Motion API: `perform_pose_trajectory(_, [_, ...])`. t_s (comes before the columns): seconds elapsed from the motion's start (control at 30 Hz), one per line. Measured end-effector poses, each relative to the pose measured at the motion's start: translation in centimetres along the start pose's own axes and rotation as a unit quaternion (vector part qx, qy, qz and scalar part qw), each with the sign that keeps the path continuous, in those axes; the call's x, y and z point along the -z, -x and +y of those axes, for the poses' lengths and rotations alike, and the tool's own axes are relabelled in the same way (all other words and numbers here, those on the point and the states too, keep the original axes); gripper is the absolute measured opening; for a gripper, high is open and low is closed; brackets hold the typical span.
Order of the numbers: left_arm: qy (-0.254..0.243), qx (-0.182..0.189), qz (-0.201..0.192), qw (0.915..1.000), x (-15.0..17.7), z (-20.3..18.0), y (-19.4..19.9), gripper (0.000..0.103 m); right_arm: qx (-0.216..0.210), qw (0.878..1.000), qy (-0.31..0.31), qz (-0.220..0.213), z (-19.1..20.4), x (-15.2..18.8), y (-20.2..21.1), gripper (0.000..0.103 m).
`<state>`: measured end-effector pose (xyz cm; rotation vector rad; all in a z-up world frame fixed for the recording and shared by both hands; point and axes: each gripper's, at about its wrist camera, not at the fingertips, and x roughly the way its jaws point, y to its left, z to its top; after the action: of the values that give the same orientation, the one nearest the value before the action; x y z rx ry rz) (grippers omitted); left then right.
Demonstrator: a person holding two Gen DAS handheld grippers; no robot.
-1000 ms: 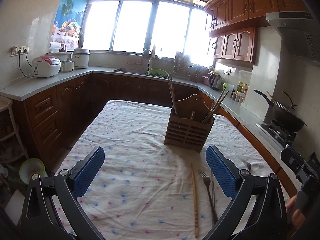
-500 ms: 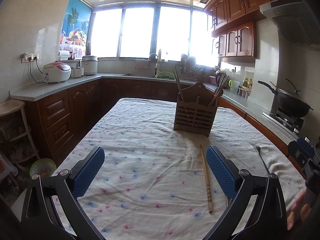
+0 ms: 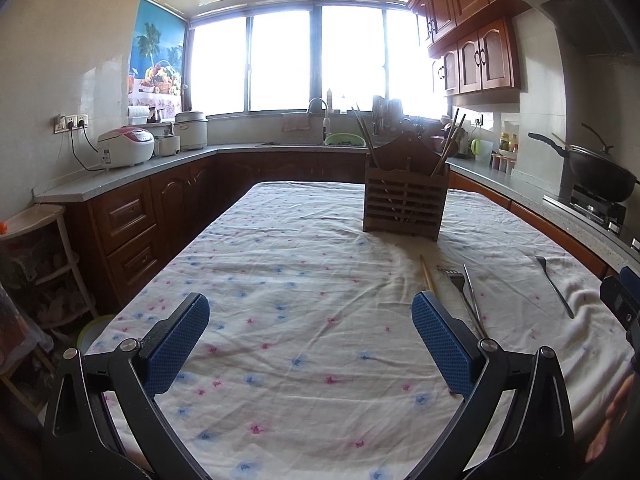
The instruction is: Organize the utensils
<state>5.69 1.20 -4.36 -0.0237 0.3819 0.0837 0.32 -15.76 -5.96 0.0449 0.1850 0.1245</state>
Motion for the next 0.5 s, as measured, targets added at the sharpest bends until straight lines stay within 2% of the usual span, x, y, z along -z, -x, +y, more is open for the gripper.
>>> perform_pose_trajectory(0.5, [-0.011,0.000,0.002,0.9999,-0.1,-0.8,0.4,0.103,-0.006,1.000,-0.020,0.013,-0.7,1.4,-0.6,0.103])
